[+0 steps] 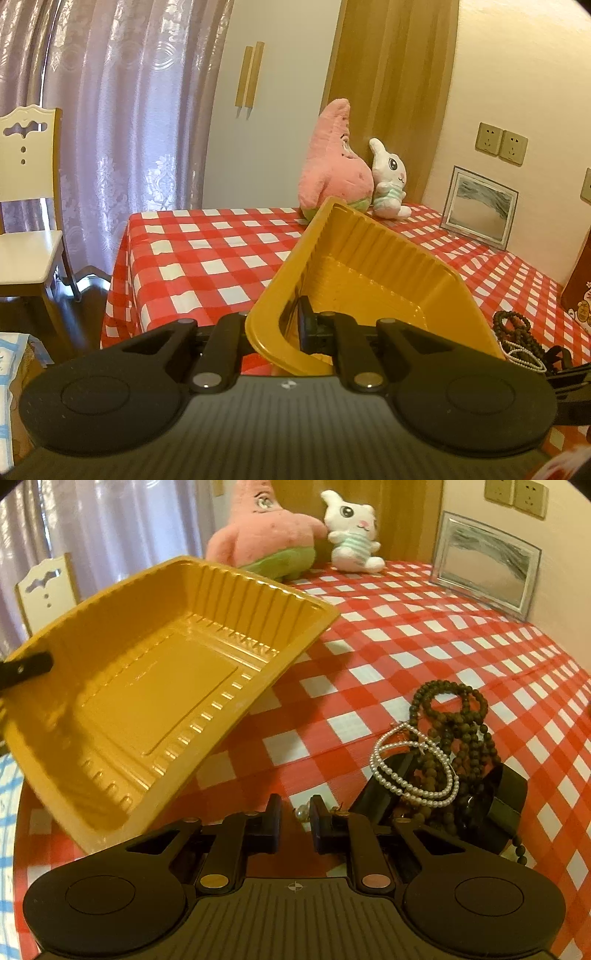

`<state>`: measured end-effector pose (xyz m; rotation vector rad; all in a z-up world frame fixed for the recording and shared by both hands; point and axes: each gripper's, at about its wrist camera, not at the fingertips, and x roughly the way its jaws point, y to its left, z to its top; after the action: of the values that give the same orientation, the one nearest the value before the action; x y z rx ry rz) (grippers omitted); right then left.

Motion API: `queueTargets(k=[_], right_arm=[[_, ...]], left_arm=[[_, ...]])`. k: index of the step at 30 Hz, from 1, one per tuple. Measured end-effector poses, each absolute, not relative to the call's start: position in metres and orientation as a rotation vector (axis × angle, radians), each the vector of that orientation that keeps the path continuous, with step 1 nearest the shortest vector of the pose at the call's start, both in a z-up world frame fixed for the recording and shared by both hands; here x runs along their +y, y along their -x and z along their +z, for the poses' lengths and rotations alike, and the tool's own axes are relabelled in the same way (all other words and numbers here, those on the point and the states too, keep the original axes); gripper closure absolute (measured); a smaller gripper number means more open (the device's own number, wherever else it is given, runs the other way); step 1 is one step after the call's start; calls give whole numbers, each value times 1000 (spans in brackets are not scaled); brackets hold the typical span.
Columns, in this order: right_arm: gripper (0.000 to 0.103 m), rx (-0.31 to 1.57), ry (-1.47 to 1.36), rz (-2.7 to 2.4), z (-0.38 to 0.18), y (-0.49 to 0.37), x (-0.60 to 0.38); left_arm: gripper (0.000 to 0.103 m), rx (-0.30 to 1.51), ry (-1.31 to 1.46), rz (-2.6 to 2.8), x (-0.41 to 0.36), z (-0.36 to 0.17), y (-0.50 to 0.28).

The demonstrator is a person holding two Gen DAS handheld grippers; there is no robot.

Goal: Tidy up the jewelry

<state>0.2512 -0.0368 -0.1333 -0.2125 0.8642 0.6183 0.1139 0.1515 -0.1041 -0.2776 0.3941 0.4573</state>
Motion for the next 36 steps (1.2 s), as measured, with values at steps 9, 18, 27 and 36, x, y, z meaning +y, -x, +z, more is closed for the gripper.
queueTargets(k=[9, 18, 27, 36], right_arm=[[95, 858, 200, 595, -133, -246, -38], [95, 717, 61, 675, -76, -233, -39], [95, 775, 90, 822, -78, -211, -6], [95, 782, 97, 828, -82, -208, -6]], left_arm=[[93, 395, 275, 455, 151, -104, -114], [93, 394, 275, 454, 150, -105, -113], [93, 391, 273, 447, 149, -105, -112], [94, 390, 274, 446, 149, -104, -112]])
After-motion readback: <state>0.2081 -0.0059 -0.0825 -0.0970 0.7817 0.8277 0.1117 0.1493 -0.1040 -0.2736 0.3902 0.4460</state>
